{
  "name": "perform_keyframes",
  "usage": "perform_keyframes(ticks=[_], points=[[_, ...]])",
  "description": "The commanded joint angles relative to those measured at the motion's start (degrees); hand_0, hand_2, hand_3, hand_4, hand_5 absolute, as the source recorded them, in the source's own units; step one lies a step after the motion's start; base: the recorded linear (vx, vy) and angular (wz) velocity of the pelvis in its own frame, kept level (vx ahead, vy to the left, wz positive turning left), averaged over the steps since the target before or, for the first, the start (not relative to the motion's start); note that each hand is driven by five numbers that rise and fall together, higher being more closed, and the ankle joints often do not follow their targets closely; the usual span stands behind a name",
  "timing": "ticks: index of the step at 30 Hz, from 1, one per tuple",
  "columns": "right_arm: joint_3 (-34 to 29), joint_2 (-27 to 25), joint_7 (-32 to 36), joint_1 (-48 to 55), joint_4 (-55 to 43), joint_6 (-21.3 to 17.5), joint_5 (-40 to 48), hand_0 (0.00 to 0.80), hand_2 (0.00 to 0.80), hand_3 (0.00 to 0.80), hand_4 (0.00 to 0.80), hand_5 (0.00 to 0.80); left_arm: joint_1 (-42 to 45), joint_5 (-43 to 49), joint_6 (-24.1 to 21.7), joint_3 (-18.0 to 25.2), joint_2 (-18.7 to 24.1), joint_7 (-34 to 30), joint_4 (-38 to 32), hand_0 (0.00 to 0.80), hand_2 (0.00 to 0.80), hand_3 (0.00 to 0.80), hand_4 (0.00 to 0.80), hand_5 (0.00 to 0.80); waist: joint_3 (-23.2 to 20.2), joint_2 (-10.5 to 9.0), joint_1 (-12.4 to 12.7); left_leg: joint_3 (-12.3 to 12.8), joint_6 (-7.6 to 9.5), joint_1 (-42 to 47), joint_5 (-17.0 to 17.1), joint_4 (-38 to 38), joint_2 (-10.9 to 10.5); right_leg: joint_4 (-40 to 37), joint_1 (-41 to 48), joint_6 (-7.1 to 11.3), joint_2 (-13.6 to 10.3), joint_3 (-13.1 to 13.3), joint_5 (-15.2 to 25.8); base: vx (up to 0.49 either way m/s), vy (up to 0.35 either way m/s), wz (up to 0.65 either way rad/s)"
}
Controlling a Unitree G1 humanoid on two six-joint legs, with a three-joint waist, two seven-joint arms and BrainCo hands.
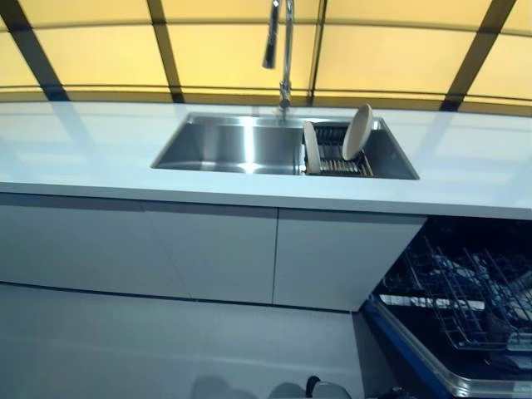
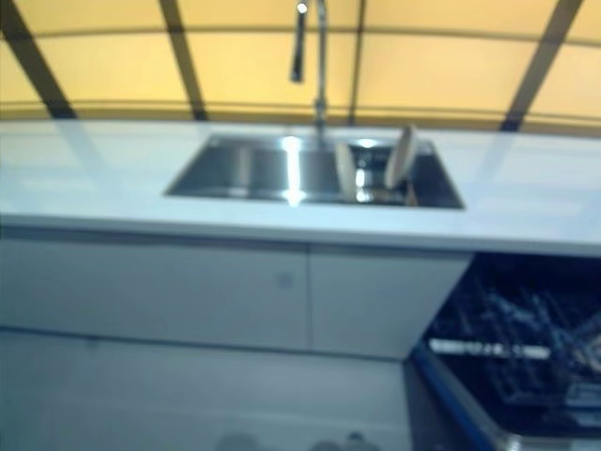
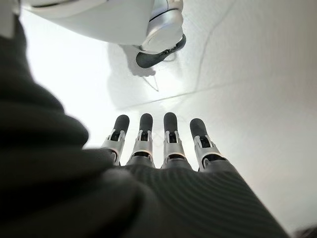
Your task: Take plates into dishwasher
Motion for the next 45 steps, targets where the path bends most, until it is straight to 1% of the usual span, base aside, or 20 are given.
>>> perform_keyframes(ticks=[1, 6, 8, 10, 11, 12, 13, 15, 16, 17, 18, 19, 21, 22, 24, 27, 32, 36, 42, 45], points=[[1.78, -1.68, -0.83, -3.65, -0.31, -0.88, -0.31, 0.000, 0.000, 0.000, 0.000, 0.000, -4.59, 1.42, -0.59, -0.45, -1.01, -1.35, -1.07, 0.000, 0.000, 0.000, 0.000, 0.000, 3.52, 1.03, -1.54, -3.80, 1.26, 1.94, 4.20, -3.92, 1.75, -2.55, 0.86, 5.25, -3.74, -0.57, 3.31, 0.123, -0.007, -0.06], [2.69, -1.23, 0.08, -4.07, -0.86, -1.04, -2.84, 0.000, 0.000, 0.000, 0.000, 0.000, -3.88, 3.02, -0.19, -0.02, -0.53, -1.29, -0.54, 0.000, 0.000, 0.000, 0.000, 0.000, 3.33, 1.25, -1.80, -2.91, 1.05, 3.81, 2.56, -2.88, 1.77, -0.24, 0.38, 5.32, -4.63, -2.20, 2.09, 0.147, -0.035, -0.10], [3.78, -1.21, 1.68, -3.90, -1.33, -0.93, -6.52, 0.000, 0.000, 0.000, 0.000, 0.000, -3.07, 2.10, 0.76, 0.71, -0.61, -1.09, -0.05, 0.000, 0.000, 0.000, 0.000, 0.000, 2.43, 1.06, -1.61, -2.45, 0.08, 4.80, 2.06, 0.39, 2.71, -0.59, 2.19, 3.50, -4.02, -3.76, 0.82, 0.233, -0.115, -0.15], [5.19, -1.44, 4.41, -3.92, -1.80, -0.17, -7.20, 0.000, 0.000, 0.000, 0.000, 0.000, -2.91, 0.56, 1.78, 1.14, -1.12, -0.29, 0.13, 0.000, 0.000, 0.000, 0.000, 0.000, 1.97, 0.98, -1.13, -2.08, -1.88, 2.00, 10.08, 11.78, 4.84, -2.30, 5.57, 0.50, -2.07, -5.41, -0.46, 0.166, -0.118, -0.12], [5.50, -1.67, 4.82, -3.97, -1.92, -0.12, -7.27, 0.000, 0.000, 0.000, 0.000, 0.000, -2.82, -0.23, 1.90, 1.32, -1.45, 0.19, 0.22, 0.000, 0.000, 0.000, 0.000, 0.000, 2.00, 0.13, -0.86, -1.63, -2.21, -1.72, 13.34, 19.29, 4.66, -2.86, 6.73, -0.66, -2.23, -5.65, -0.82, 0.185, -0.081, -0.15], [6.03, -2.02, 5.24, -3.89, -2.34, 0.45, -8.22, 0.000, 0.000, 0.000, 0.000, 0.000, -2.67, -1.73, 2.59, 2.04, -2.12, 0.76, 0.29, 0.000, 0.000, 0.000, 0.000, 0.000, 2.89, -0.57, 0.40, -2.52, -2.24, -10.56, 16.50, 28.36, 2.44, -3.07, 9.19, -2.03, -2.17, -4.83, -1.78, 0.259, 0.033, -0.19], [6.06, -2.16, 5.15, -3.91, -2.12, 1.30, -8.41, 0.000, 0.000, 0.000, 0.000, 0.000, -2.68, -2.11, 3.37, 2.35, -2.51, 0.79, 0.07, 0.000, 0.000, 0.000, 0.000, 0.000, 3.51, 0.09, 1.11, -2.29, -2.76, -13.58, 17.32, 26.61, 2.40, -2.90, 11.16, -2.07, -1.56, -4.11, -2.79, 0.330, 0.174, -0.22], [5.98, -2.23, 4.98, -3.90, -1.08, 2.29, -7.50, 0.000, 0.000, 0.000, 0.000, 0.000, -2.33, -2.60, 3.30, 2.32, -3.10, 0.86, 0.11, 0.000, 0.000, 0.000, 0.000, 0.000, 4.45, 1.78, 2.12, -1.08, -2.67, -12.74, 18.01, 15.24, 2.81, -2.88, 14.18, -0.75, -0.61, -2.95, -4.19, 0.395, 0.344, -0.39], [5.25, -2.13, 5.13, -3.80, -0.47, 1.92, -7.63, 0.000, 0.000, 0.000, 0.000, 0.000, -2.61, -2.06, 3.31, 2.21, -2.96, 0.27, 0.19, 0.000, 0.000, 0.000, 0.000, 0.000, 4.57, 3.38, 2.99, 0.18, -3.49, -13.45, 22.21, 4.08, 5.38, -3.02, 16.69, 0.14, 0.49, -2.54, -5.61, 0.511, 0.408, -0.47], [4.79, -1.97, 5.00, -3.80, -0.15, 1.65, -7.65, 0.000, 0.000, 0.000, 0.000, 0.000, -2.92, -1.68, 3.40, 2.01, -2.84, -0.15, 0.23, 0.000, 0.000, 0.000, 0.000, 0.000, 4.72, 3.97, 4.13, -0.04, -3.96, -15.10, 24.69, -3.21, 6.57, -3.40, 19.17, 0.91, 0.62, -1.58, -6.52, 0.515, 0.363, -0.35], [4.56, -1.79, 4.97, -3.80, 0.13, 1.28, -7.23, 0.000, 0.000, 0.000, 0.000, 0.000, -2.97, -1.20, 3.60, 2.04, -2.83, -0.29, 0.24, 0.000, 0.000, 0.000, 0.000, 0.000, 4.83, 3.73, 5.20, -0.95, -4.19, -15.72, 26.19, -7.30, 6.66, -3.38, 21.63, 1.68, -0.09, -0.60, -7.79, 0.426, 0.258, -0.32], [4.25, -1.72, 4.75, -3.87, 0.30, 0.85, -6.82, 0.000, 0.000, 0.000, 0.000, 0.000, -2.93, -0.31, 3.67, 2.38, -2.96, -0.35, 0.45, 0.000, 0.000, 0.000, 0.000, 0.000, 4.76, 3.47, 5.62, -1.90, -3.65, -15.84, 25.70, -7.24, 6.54, -2.98, 22.89, 1.94, -0.64, 0.26, -9.06, 0.338, 0.174, -0.57], [3.49, -1.40, 4.00, -4.02, 0.25, 1.52, -6.76, 0.000, 0.000, 0.000, 0.000, 0.000, -2.73, 1.47, 3.66, 3.04, -2.75, -0.61, 0.71, 0.000, 0.000, 0.000, 0.000, 0.000, 3.97, 2.98, 5.46, 0.36, -2.73, -14.53, 22.94, -6.77, 6.71, -2.49, 24.20, 2.60, -1.53, 0.36, -10.32, 0.232, 0.088, -0.43], [3.01, -1.04, 3.44, -3.82, 0.81, 2.54, -4.82, 0.000, 0.000, 0.000, 0.000, 0.000, -2.64, 1.65, 3.05, 3.25, -2.13, 0.06, 0.73, 0.000, 0.000, 0.000, 0.000, 0.000, 2.66, 2.39, 5.28, 1.06, -1.79, -13.23, 20.27, -5.05, 6.04, -2.71, 24.98, 3.39, -2.58, -0.47, -10.71, 0.200, 0.066, -0.21], [2.81, -0.75, 5.60, -3.87, 1.82, 2.30, -9.56, 0.000, 0.000, 0.000, 0.000, 0.000, -3.01, -0.81, 2.64, 2.59, -1.38, -0.31, 0.78, 0.000, 0.000, 0.000, 0.000, 0.000, 1.84, 2.48, 5.24, 0.00, -1.63, -11.19, 18.45, -6.56, 5.52, -2.55, 23.65, 3.76, -3.71, -0.98, -10.28, 0.184, 0.085, -0.37], [3.27, 0.09, 4.97, -3.86, 2.60, 1.82, -9.24, 0.000, 0.000, 0.000, 0.000, 0.000, -3.94, -1.72, 2.62, 1.84, -1.10, -0.54, -0.01, 0.000, 0.000, 0.000, 0.000, 0.000, 1.08, 2.47, 5.78, 0.90, -1.38, -11.02, 18.88, -8.18, 5.33, -4.72, 23.48, 4.43, -4.41, -2.43, -8.82, 0.074, 0.016, -0.20], [4.37, 0.46, 6.06, -3.77, 1.39, 1.49, -7.98, 0.000, 0.000, 0.000, 0.000, 0.000, -4.24, -2.26, 1.67, 0.09, -1.74, -1.69, -0.32, 0.000, 0.000, 0.000, 0.000, 0.000, 0.41, 2.36, 6.45, 0.57, -2.20, -14.52, 20.49, -8.60, 5.95, -7.67, 23.57, 4.32, -3.86, -2.38, -8.39, 0.015, -0.010, 0.05], [4.25, 0.56, 6.59, -3.22, 0.46, 1.72, -8.81, 0.000, 0.000, 0.000, 0.000, 0.000, -2.71, -1.63, 1.93, 1.70, -2.30, -0.52, -0.26, 0.000, 0.000, 0.000, 0.000, 0.000, 0.20, 2.28, 6.59, 0.69, -2.70, -14.76, 20.37, -8.53, 6.73, -8.46, 24.23, 4.36, -3.74, -2.26, -8.75, 0.079, -0.009, 0.00], [4.53, 0.38, 7.40, -3.26, -0.03, 0.71, -8.49, 0.000, 0.000, 0.000, 0.000, 0.000, -2.36, -2.16, 2.36, 1.43, -2.53, -0.45, -0.67, 0.000, 0.000, 0.000, 0.000, 0.000, 0.44, 2.42, 6.66, 0.17, -2.60, -15.89, 18.68, -4.61, 6.88, -7.72, 24.78, 4.14, -4.08, -1.93, -9.70, 0.096, 0.035, -0.05], [4.62, 0.53, 7.54, -3.52, -0.47, -0.04, -8.19, 0.000, 0.000, 0.000, 0.000, 0.000, -2.66, -2.79, 2.07, 2.03, -2.98, -0.37, -0.62, 0.000, 0.000, 0.000, 0.000, 0.000, 0.46, 1.81, 7.03, -0.53, -2.09, -17.76, 16.05, 0.90, 5.77, -7.93, 25.30, 4.59, -5.13, -1.64, -9.32, 0.102, 0.064, -0.01]])
